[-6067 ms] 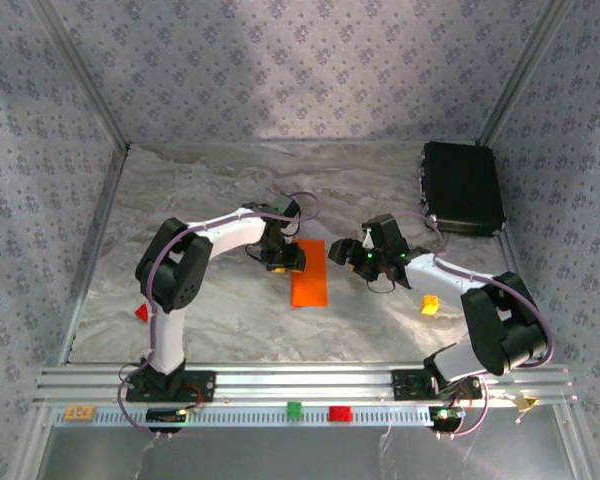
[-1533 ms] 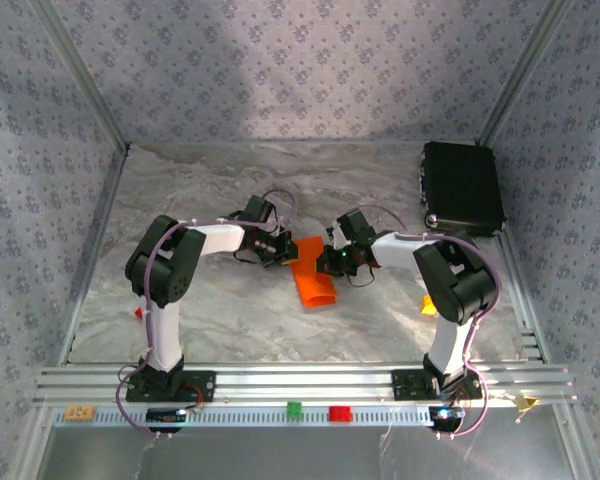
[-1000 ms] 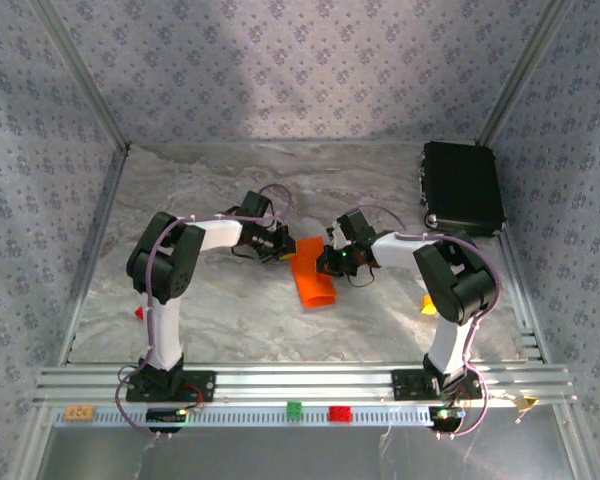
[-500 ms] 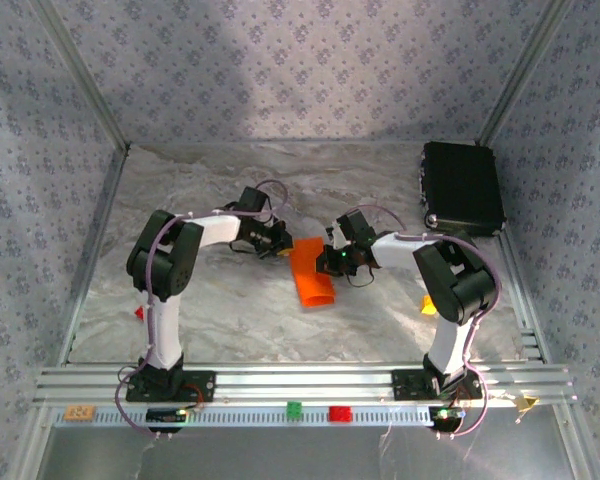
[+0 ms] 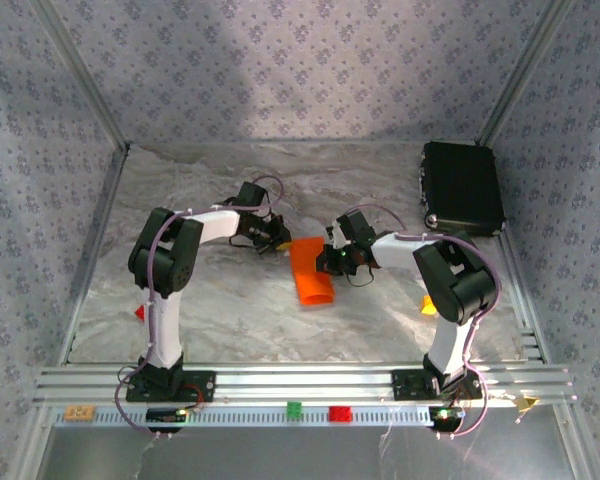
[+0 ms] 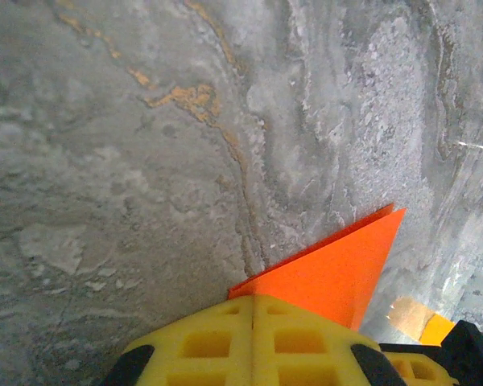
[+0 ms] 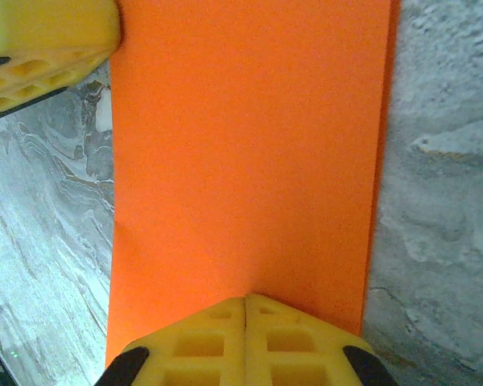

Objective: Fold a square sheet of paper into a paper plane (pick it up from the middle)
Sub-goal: First fold the square sheet of paper in half at the center of the table.

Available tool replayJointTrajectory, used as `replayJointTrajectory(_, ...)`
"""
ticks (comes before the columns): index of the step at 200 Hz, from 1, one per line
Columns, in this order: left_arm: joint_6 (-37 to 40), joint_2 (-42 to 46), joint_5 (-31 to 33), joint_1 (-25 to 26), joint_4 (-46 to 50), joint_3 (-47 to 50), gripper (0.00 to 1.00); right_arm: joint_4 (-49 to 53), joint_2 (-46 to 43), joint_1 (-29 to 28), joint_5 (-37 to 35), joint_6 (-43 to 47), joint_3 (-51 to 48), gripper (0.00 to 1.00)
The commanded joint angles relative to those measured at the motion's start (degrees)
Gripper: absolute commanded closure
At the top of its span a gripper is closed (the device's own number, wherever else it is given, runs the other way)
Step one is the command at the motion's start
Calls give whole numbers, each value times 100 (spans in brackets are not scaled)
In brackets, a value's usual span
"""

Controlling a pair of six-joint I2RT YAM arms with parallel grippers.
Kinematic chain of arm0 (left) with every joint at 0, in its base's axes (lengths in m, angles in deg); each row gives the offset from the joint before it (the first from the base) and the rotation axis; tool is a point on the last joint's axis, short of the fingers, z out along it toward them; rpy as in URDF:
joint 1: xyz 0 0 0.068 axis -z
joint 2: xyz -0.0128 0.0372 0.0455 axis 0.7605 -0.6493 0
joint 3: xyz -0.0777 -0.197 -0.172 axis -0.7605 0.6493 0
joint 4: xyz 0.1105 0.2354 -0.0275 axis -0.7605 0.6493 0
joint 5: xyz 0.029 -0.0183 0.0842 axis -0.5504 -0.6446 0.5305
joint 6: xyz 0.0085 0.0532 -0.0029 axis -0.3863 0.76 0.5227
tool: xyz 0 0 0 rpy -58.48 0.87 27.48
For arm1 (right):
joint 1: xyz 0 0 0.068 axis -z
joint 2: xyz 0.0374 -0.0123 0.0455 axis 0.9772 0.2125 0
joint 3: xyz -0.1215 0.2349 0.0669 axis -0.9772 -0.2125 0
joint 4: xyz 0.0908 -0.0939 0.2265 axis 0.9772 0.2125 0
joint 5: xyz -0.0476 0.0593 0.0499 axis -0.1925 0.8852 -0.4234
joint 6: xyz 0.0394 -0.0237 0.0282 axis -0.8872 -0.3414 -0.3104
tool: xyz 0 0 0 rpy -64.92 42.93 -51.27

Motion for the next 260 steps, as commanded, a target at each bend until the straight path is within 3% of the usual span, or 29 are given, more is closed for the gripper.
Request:
replayJointTrajectory(1,-83,-198,850,-164,213,-192,100,783,228,-8,-467,32,-292,100)
replayJointTrajectory(56,-228,-265,814,-204,281,-450,100,730,214,-21,-487,-20,-346,100)
replayJointTrajectory(108,-221,259,829,-162,402,-405,100,722,223,-45,-567,-161,-321,100)
replayJointTrajectory(153,239,950,639,288,721,-86,100,633,187,-52,-628,-234,-340,100)
replayJointTrajectory(212,-164,1192,-59,850,-49,1006,100,591,100,-38,-623,-233,-463,100)
replayJointTrajectory(243,-603,1081,-398,900,-841,1343,99,538,118,-47,-599,-232,-475,100)
replayJointTrajectory(260,-559,1106,-362,894,-796,1334,98,543,104,-47,-612,-234,-494,100)
